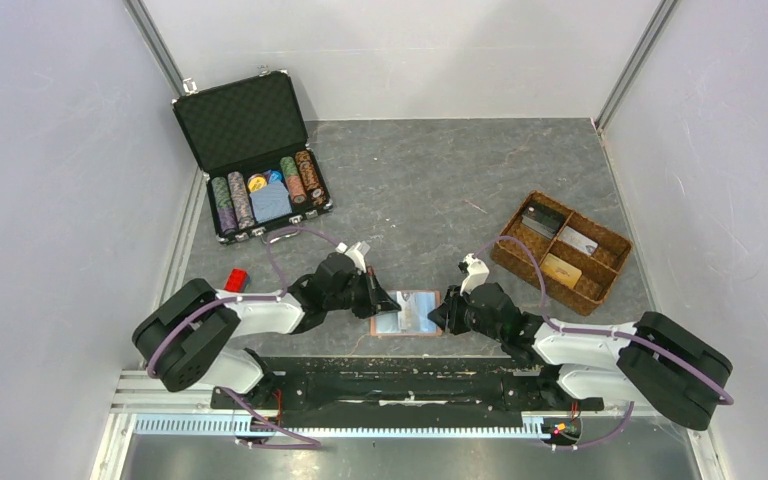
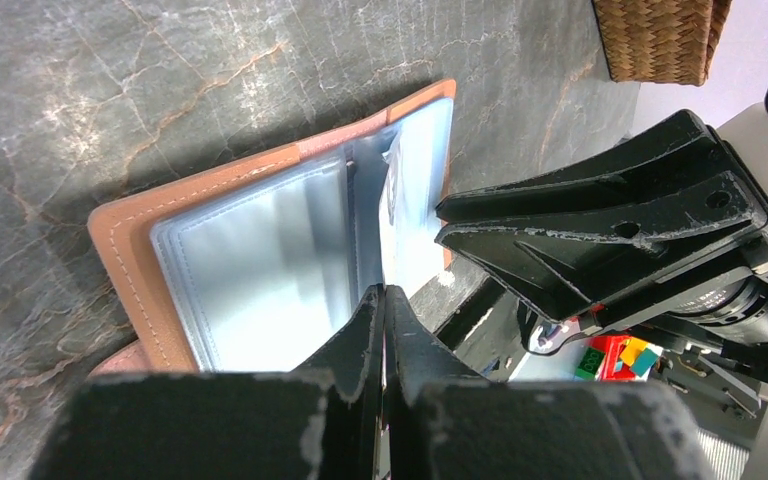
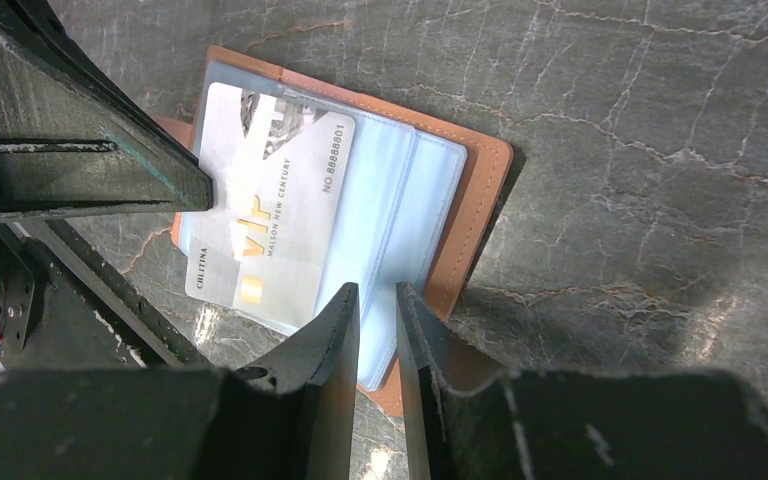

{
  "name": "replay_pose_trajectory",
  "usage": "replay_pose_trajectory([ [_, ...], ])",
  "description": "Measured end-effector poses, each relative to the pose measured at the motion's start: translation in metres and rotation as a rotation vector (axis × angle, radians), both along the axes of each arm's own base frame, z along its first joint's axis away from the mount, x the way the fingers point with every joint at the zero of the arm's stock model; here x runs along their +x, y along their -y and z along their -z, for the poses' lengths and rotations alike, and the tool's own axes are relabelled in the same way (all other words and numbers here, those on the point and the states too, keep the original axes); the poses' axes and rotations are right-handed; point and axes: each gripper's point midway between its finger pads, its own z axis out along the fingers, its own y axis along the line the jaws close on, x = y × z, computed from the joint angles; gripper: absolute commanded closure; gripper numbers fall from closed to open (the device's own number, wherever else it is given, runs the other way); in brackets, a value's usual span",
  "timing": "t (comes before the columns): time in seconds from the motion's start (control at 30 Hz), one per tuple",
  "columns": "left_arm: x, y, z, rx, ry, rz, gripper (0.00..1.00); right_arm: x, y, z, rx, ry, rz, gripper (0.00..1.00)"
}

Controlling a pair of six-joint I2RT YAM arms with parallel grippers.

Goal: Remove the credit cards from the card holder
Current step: Remove the credit card from the card holder, then place the credit card in the storage box.

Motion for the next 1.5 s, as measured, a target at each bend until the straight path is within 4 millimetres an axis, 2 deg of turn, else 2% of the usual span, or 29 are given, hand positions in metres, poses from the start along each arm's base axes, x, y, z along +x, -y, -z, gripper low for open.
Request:
replay_pose_trajectory([
  [0.2,0.002,-0.008,-0.002,0.012,-0.001,-0.015,0.98,-0.001,0.001,0.000,-0.007,0.001,-0.003,0.77],
  [0.43,0.005,-0.024,-0.025,0.045,0.085,-0.014,0.98,-0.003,0.005,-0.008,-0.045,0.039,-0.047,0.70],
  [0.53,0.004,-0.027,-0.040,0.059,0.133,0.017,0.98,-0.001,-0.003,-0.031,-0.041,0.104,-0.112,0.67],
  [0.63,0.003,-0.028,-0.056,0.072,0.175,0.056,0.98,0.003,-0.017,-0.072,-0.010,0.208,-0.200,0.63],
  [0.77,-0.009,-0.027,-0.071,0.046,0.214,0.134,0.98,0.000,-0.032,-0.119,0.037,0.327,-0.321,0.61],
  [0.87,-0.021,-0.023,-0.085,-0.015,0.231,0.196,0.98,-0.006,-0.036,-0.135,0.050,0.368,-0.399,0.57],
  [1.1,-0.042,-0.020,-0.104,-0.101,0.280,0.304,0.98,-0.014,-0.027,-0.137,0.039,0.365,-0.473,0.57],
  [1.27,-0.050,-0.020,-0.105,-0.130,0.310,0.351,0.98,-0.018,-0.024,-0.137,0.072,0.336,-0.524,0.50],
  [1.5,-0.056,-0.018,-0.106,-0.163,0.326,0.386,0.98,-0.027,-0.031,-0.133,0.130,0.269,-0.626,0.48],
])
